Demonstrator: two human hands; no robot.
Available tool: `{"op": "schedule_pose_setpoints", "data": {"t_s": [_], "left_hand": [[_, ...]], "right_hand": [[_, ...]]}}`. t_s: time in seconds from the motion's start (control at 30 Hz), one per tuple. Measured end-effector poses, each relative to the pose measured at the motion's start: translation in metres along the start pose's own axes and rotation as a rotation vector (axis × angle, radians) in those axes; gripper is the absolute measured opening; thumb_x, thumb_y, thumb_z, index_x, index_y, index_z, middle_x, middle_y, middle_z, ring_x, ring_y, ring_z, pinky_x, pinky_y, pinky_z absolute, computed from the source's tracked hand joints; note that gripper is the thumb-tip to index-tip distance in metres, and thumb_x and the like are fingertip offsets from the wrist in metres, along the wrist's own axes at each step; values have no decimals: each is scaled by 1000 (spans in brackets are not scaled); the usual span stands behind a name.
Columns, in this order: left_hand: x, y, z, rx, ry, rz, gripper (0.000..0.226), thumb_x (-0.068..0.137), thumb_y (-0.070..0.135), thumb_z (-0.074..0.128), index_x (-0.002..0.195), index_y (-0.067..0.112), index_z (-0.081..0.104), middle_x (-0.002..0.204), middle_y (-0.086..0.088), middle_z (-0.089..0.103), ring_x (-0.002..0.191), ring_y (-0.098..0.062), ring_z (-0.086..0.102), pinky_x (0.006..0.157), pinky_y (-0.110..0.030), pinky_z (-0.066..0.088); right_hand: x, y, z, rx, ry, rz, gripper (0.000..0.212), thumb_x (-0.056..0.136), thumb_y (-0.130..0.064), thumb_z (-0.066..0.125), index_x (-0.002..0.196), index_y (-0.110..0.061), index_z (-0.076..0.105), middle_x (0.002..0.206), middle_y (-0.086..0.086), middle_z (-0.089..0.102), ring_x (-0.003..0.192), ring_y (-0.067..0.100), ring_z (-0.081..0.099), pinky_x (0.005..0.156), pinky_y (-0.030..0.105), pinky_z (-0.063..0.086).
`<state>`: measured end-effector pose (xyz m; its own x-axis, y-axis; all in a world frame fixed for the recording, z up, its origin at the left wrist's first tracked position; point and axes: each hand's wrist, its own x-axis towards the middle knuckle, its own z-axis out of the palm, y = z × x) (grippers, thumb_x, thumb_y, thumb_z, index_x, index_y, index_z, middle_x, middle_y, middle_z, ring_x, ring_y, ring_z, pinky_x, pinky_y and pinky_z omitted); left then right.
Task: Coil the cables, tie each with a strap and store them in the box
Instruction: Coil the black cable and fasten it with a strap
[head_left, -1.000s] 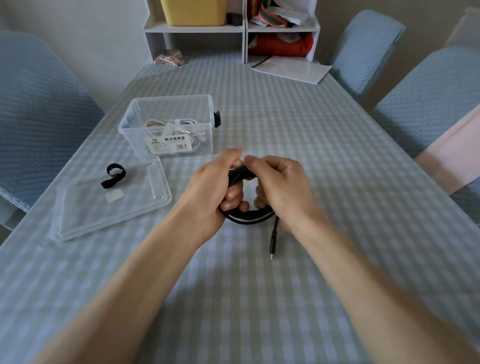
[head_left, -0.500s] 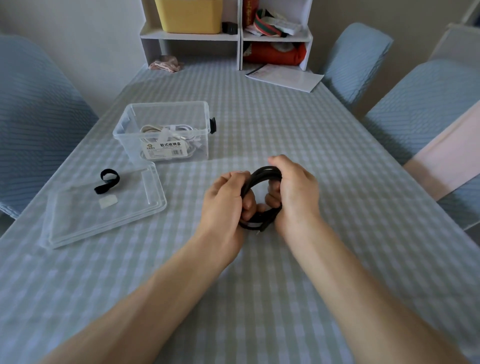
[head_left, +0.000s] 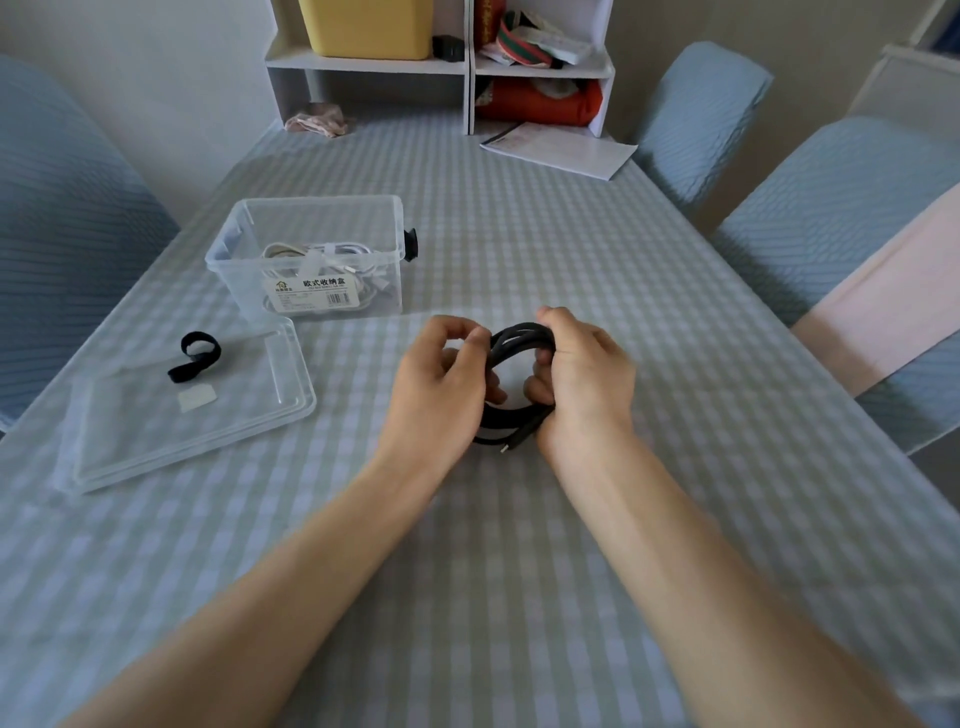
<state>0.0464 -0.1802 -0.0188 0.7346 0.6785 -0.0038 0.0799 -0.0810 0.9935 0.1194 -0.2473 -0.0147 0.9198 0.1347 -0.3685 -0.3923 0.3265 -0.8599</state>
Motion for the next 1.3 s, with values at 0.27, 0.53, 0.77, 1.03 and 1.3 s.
{"op": "schedule_pose_setpoints", "data": {"t_s": [0.27, 0.53, 0.77, 1.03, 1.3], "left_hand": [[-2, 4, -33, 555, -402, 362, 95, 63, 40, 58, 151, 30, 26, 154, 12, 27, 142, -2, 24, 106, -16, 29], [-11, -2, -19, 1028, -348, 532, 123, 63, 36, 71, 155, 23, -9, 163, -2, 3, 149, -18, 8, 119, -35, 22], [-1, -11, -4, 1151, -53, 557, 98, 77, 25, 69, 155, 10, 13, 142, -8, 44, 115, -30, 56, 76, -36, 45], [7, -11, -21, 1187, -32, 455, 47, 80, 13, 58, 123, 15, 39, 113, -1, 50, 105, -24, 55, 62, -32, 35], [11, -10, -29, 1231, -16, 578, 40, 77, 5, 58, 117, 10, 52, 101, -6, 61, 90, -31, 62, 57, -33, 31]], "right_hand": [[-1, 2, -2, -61, -22, -75, 10, 87, -14, 64, 82, -10, 56, 56, 0, 49, 40, 9, 40, 40, 22, 33], [-1, 9, 0, -28, 49, -87, 18, 94, -28, 62, 87, -12, 56, 56, -2, 54, 37, 10, 44, 43, 23, 40], [-4, 9, 4, 28, -79, 75, 19, 97, -27, 59, 86, -12, 54, 54, -1, 46, 35, 11, 37, 40, 22, 34], [-14, 1, 5, -141, -372, 64, 21, 98, -19, 53, 81, -7, 58, 48, 0, 36, 42, 14, 32, 48, 27, 37], [-3, 5, -6, -727, -448, -496, 31, 98, -36, 59, 86, -12, 73, 62, -1, 68, 52, 7, 63, 62, 25, 56]]}}
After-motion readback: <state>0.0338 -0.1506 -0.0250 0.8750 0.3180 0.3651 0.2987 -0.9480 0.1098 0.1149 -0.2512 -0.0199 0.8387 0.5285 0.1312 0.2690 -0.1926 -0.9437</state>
